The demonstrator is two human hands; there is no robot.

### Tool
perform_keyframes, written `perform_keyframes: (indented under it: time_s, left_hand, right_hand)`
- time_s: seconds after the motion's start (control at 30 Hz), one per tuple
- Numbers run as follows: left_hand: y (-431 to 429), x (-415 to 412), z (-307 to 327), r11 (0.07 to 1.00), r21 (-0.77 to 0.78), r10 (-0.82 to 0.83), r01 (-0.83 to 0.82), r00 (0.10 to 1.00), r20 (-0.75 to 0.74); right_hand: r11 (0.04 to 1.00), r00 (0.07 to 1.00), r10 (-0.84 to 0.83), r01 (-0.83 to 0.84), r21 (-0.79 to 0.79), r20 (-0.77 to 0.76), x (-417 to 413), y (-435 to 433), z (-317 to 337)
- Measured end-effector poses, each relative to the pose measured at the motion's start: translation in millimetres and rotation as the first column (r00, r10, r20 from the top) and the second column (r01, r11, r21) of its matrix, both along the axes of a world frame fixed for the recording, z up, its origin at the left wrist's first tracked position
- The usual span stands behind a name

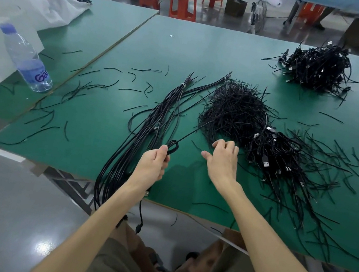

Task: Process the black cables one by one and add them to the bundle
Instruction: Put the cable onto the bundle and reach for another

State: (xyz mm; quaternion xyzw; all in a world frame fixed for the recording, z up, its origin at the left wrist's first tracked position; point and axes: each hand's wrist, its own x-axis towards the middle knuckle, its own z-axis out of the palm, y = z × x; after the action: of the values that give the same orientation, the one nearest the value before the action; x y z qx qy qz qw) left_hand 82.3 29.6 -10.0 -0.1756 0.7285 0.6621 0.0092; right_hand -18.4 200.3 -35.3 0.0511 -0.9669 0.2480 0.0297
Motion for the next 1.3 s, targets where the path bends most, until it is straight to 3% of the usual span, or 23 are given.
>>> perform_keyframes:
  time_s: [0.17, 0.3, 0.53, 0.67, 0.87, 1.13, 1.3]
  left_hand:
    - [0, 1, 2, 1.0, 0.007, -0.003, 0.003, 1.0, 0.002]
    - [-3, 3, 1, 1.0, 0.017, 0.007, -0.007, 1.0, 0.003]
    - [-1, 3, -1, 0.999, 0.039, 0.01, -0.011, 1.0, 0.015]
    - [3, 2, 0, 0.999, 0.038, 0.004, -0.004, 1.0, 0.018]
    - [5, 2, 0, 1.0, 0.03, 0.001, -0.001, 1.0, 0.03]
    - [8, 3, 0, 0.999, 0.033, -0.001, 0.0, 1.0, 0.023]
    - [12, 2, 0, 0.999, 0.017, -0.037, 0.037, 0.999, 0.014]
  right_hand:
    - [0.998, 0.998, 0.012, -0.008, -0.068, 0.068, -5, 0, -3]
    - [0.992, 1.0, 0.003, -0.005, -0.124, -0.015, 0, 0, -4]
    - [0.924, 1.0, -0.018, 0.016, -0.382, -0.001, 9, 1, 4]
    - [0.868, 0.997, 0.036, -0.067, -0.492, -0.071, 17, 2, 14]
    - [0.87, 0.998, 0.034, -0.06, -0.49, -0.061, 20, 2, 19]
    - [0.799, 0.998, 0.062, -0.057, -0.599, -0.012, 28, 3, 19]
    - [0.701, 0.975, 0.222, -0.146, -0.697, 0.018, 44, -9, 27]
